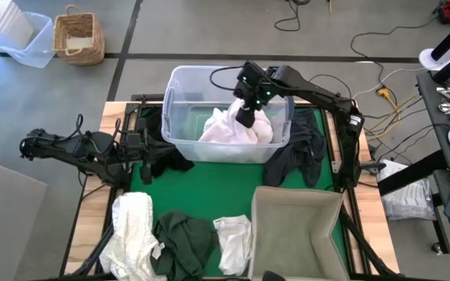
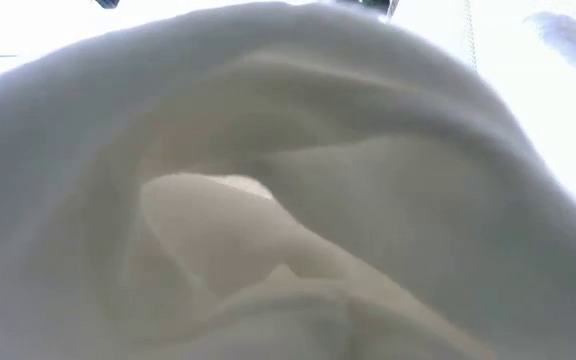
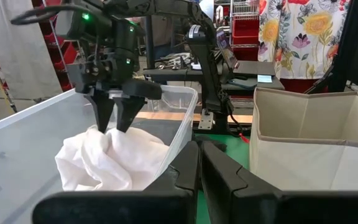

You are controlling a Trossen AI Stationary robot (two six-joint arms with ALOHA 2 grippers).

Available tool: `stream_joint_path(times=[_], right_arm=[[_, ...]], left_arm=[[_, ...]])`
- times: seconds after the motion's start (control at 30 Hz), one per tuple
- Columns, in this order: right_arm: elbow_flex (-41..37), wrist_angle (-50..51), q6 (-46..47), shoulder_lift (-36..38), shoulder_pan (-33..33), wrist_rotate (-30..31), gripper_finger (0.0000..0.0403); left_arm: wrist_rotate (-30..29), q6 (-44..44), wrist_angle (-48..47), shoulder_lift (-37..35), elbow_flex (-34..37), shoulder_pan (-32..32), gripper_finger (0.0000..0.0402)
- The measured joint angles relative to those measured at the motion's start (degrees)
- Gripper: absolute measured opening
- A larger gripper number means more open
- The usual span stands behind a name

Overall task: Sort clothes
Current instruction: Put the top white shirt into the transparent laundry bin

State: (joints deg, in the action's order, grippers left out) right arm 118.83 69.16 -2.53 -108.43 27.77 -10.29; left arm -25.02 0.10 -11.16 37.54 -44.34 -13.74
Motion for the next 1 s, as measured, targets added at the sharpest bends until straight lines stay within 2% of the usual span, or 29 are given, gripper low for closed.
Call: stream_joint_path(times=[0.27, 0.4, 0.6, 0.8, 1.0], right_arm=[[0.0, 11.4, -2.0, 0.3, 0.0, 1.6, 0.0286], [0.0, 13.7, -2.0, 1.2, 0.0, 2.0, 0.0292], [0.0, 13.8, -1.6, 4.5, -0.2, 7.0, 0.0281], [-0.1, 6.1, -3.2, 9.2, -0.4, 9.0, 0.023], [-0.7, -2.0, -6.2, 10.2, -0.4, 10.3, 0.0123]], left_arm=[[0.0, 0.0, 0.0, 0.0, 0.0, 0.0, 0.0], [0.0, 0.0, 0.0, 0.0, 0.0, 0.0, 0.0], [0.0, 0.0, 0.0, 0.0, 0.0, 0.0, 0.0], [0.0, 0.0, 0.0, 0.0, 0.0, 0.0, 0.0], [0.0, 0.0, 0.0, 0.0, 0.0, 0.0, 0.0]])
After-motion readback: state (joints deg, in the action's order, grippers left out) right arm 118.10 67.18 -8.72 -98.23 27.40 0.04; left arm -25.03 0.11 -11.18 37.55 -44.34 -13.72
